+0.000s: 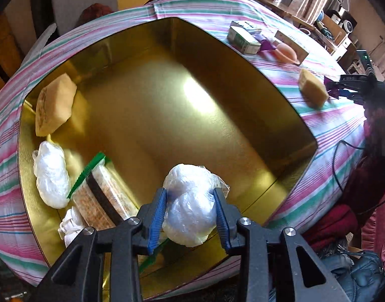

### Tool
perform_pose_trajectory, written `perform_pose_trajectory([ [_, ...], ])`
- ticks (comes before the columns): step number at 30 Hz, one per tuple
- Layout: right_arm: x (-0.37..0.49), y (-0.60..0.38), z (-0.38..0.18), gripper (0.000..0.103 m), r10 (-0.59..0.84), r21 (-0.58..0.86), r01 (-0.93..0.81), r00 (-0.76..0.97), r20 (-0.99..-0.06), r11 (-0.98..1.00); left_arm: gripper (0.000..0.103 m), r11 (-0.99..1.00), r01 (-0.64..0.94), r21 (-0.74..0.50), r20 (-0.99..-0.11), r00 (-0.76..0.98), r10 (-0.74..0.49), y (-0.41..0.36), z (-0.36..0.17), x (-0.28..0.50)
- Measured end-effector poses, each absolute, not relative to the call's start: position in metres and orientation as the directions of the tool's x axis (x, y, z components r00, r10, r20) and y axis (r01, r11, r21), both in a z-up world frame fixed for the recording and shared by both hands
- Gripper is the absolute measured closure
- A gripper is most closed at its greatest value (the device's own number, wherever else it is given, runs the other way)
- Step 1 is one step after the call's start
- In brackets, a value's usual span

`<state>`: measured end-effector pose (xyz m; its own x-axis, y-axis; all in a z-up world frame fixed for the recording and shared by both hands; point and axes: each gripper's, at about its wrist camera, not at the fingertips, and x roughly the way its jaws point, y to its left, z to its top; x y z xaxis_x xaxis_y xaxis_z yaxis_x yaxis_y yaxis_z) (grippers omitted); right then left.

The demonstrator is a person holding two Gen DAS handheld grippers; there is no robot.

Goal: Organize objects
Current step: 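Place the bundle in the tray with the left gripper while the right gripper grasps the purple pouch, then carry the purple pouch over the gold tray and open the right gripper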

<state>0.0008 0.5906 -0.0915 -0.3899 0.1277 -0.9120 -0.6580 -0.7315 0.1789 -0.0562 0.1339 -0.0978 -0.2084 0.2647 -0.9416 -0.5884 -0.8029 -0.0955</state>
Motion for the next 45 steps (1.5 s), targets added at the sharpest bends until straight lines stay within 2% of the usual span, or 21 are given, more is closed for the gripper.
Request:
perform_pose_trajectory([
  [7,-0.002,0.592,-0.093,0.07,0.129,0.175,-0.662,-0.384,-0.914,-0.729,0.054,-0.808,-0.576,-0.122,-0.929,-0.221,0.298,0.12,-0.086,-0.054],
  [16,-0.002,0.592,-0.094,0.071,0.148,0.153,-0.671,-0.37,-0.917,-0.725,0.053,-0.865,-0.445,-0.231,-0.861,-0.322,0.395,0.072,-0.055,-0.05],
  [23,0.002,0.592,-0.09,0.071,0.175,0.136,-0.676,-0.371,-0.912,-0.724,0.053,-0.901,-0.366,-0.232,-0.831,-0.408,0.379,0.055,-0.043,-0.041],
  [29,0.006,0.59,-0.077,0.073,0.192,0.172,-0.663,-0.439,-0.878,-0.729,0.053,-0.927,-0.34,-0.159,-0.791,-0.518,0.326,0.059,-0.03,-0.03],
  [36,0.002,0.592,-0.085,0.073,0.2,0.146,-0.676,-0.406,-0.892,-0.722,0.053,-0.923,-0.343,-0.176,-0.796,-0.502,0.339,0.06,-0.036,-0.026],
  [45,0.013,0.583,-0.06,0.073,0.21,0.196,-0.647,-0.495,-0.843,-0.736,0.053,-0.93,-0.333,-0.156,-0.789,-0.524,0.321,0.057,-0.036,-0.022],
])
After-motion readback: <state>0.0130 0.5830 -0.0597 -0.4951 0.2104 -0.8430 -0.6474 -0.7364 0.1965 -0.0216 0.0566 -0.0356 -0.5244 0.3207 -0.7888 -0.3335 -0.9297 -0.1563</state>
